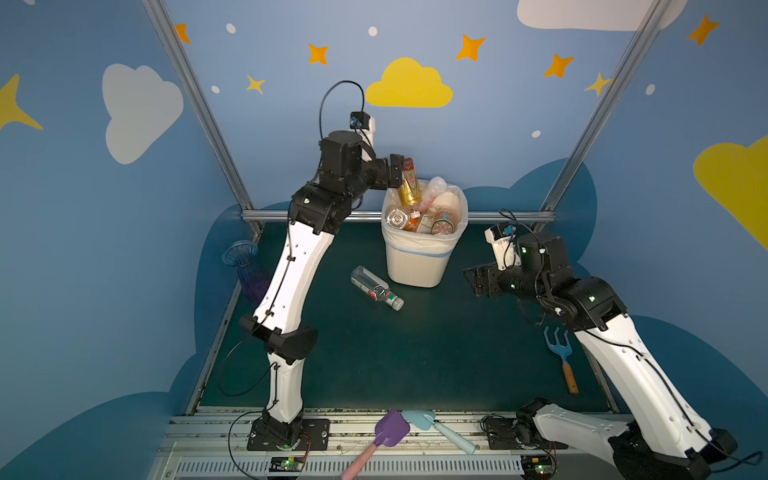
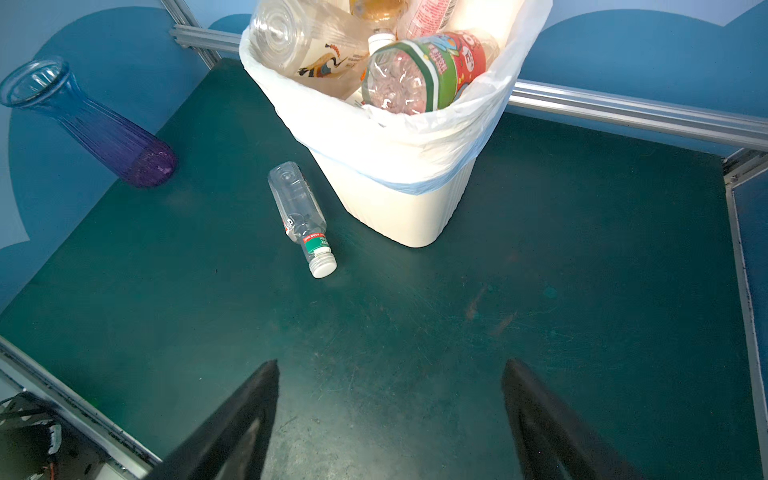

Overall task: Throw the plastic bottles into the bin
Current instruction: 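Lift the tea bottle with the left gripper and drop it into the bin, then draw the left gripper back while the right gripper reaches toward the clear water bottle, then lower the right gripper onto the clear green-cap water bottle and close it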

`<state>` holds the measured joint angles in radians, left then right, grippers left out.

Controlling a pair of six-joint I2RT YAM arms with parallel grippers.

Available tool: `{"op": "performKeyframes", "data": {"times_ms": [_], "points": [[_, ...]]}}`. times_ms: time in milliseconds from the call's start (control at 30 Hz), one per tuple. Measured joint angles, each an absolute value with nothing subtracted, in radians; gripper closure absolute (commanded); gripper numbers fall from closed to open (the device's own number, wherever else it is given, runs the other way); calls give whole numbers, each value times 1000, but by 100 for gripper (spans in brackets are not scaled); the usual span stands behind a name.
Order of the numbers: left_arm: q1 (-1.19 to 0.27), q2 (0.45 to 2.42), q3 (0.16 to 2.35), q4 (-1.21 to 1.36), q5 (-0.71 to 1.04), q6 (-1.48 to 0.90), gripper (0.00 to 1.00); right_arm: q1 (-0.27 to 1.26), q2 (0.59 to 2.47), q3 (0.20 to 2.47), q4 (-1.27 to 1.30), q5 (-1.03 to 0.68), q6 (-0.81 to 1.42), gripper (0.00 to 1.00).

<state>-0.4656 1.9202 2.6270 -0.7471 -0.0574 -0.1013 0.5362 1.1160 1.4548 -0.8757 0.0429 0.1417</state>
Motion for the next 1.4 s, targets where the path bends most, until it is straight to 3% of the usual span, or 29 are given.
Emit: {"op": "performKeyframes", "data": {"times_ms": [333,500,667,967,1200,1400], "points": [[-405,1754,2403,-855,-76,-237,3,547,1120,1465,-876,-86,172,19],[-334,1577,1992,-868,38,-381,2,646,1196,1536,-881,-157,160,19],[-216,1278,1499,-828,160,-532,0,760,1284,1555,-884,-200,149,18],[-199,834,1004,-824,175,-693,0,922,1470,1557,-828,-191,158,17],[-205,686,842,-859,143,-760,0,997,1706,1628,-758,-133,144,17],[-205,695,893,-868,82,-720,0,1005,2042,1979,-851,-81,86,15]]}}
